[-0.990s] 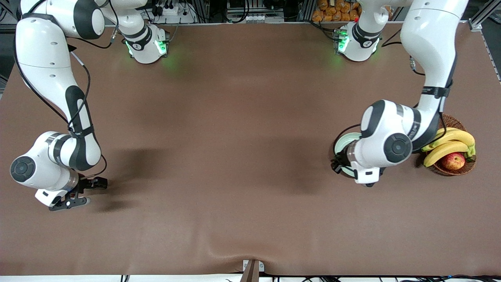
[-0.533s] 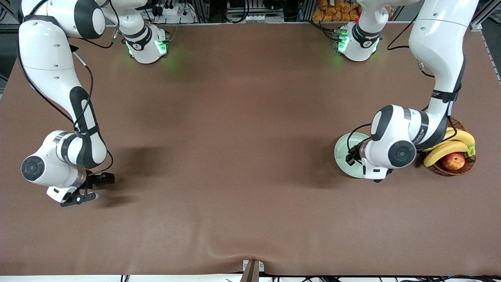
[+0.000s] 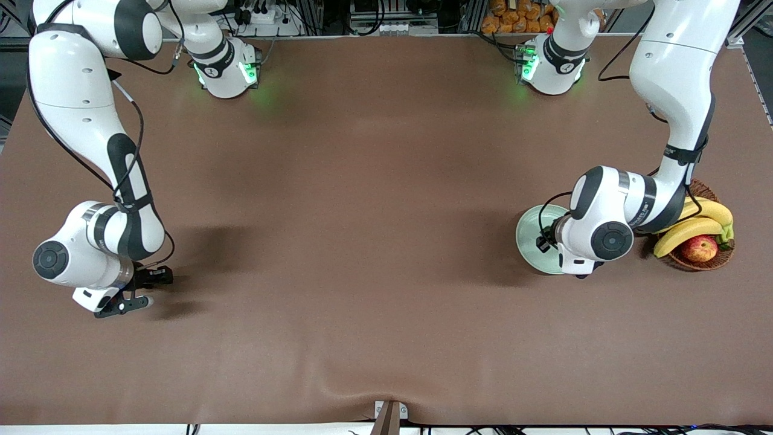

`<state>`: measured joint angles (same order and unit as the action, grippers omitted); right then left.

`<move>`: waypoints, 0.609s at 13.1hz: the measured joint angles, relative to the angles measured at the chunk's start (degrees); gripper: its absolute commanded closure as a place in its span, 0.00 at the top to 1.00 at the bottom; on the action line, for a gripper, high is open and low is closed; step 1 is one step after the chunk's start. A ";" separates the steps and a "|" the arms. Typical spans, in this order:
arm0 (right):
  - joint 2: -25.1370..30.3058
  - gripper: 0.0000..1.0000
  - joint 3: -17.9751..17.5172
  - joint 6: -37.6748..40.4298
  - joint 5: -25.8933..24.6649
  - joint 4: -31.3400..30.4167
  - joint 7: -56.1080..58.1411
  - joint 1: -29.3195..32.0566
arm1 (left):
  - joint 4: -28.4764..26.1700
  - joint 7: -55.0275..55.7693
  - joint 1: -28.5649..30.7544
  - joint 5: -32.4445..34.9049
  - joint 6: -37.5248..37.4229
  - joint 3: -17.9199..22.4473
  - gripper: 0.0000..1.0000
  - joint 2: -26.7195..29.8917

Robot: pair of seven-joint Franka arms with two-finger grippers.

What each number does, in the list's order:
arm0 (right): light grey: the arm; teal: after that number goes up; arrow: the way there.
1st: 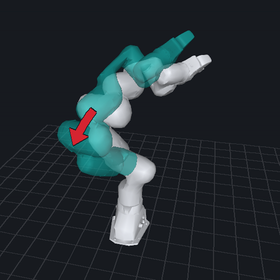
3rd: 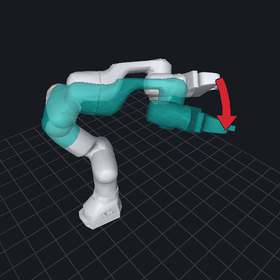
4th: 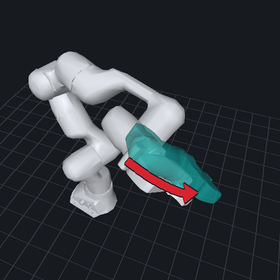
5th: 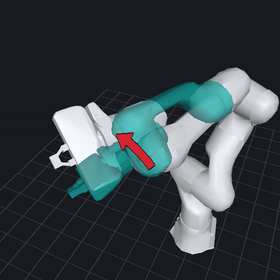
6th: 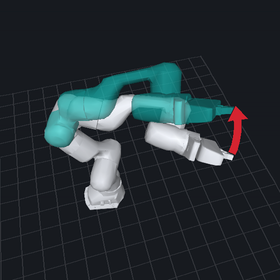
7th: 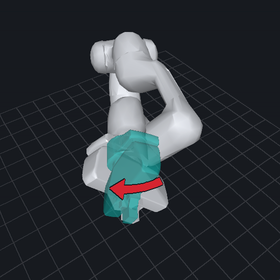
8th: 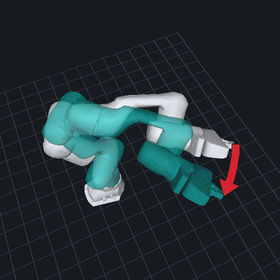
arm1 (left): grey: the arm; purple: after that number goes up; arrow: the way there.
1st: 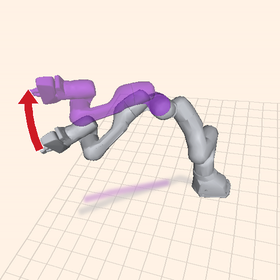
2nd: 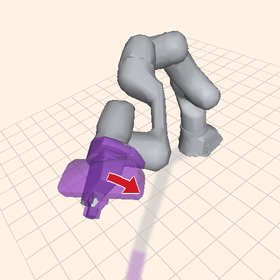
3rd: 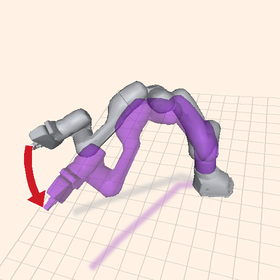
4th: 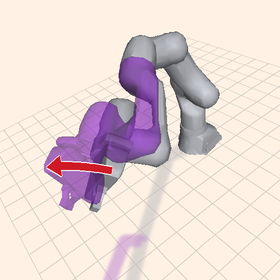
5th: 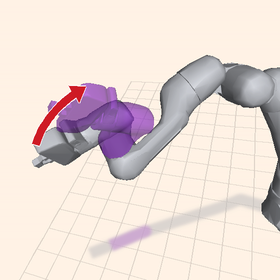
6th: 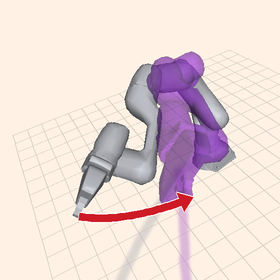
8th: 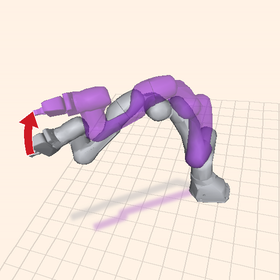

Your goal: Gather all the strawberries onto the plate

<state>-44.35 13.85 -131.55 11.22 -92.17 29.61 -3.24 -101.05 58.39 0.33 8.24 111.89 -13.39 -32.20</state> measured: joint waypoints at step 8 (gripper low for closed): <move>6.01 0.00 -1.08 3.54 0.21 0.58 0.62 -8.44 | 5.58 -7.01 -0.24 0.02 -11.36 -1.17 1.00 11.03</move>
<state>-38.35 12.77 -128.01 11.43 -91.59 30.23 -11.68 -95.47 51.39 0.09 8.26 100.53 -14.56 -21.17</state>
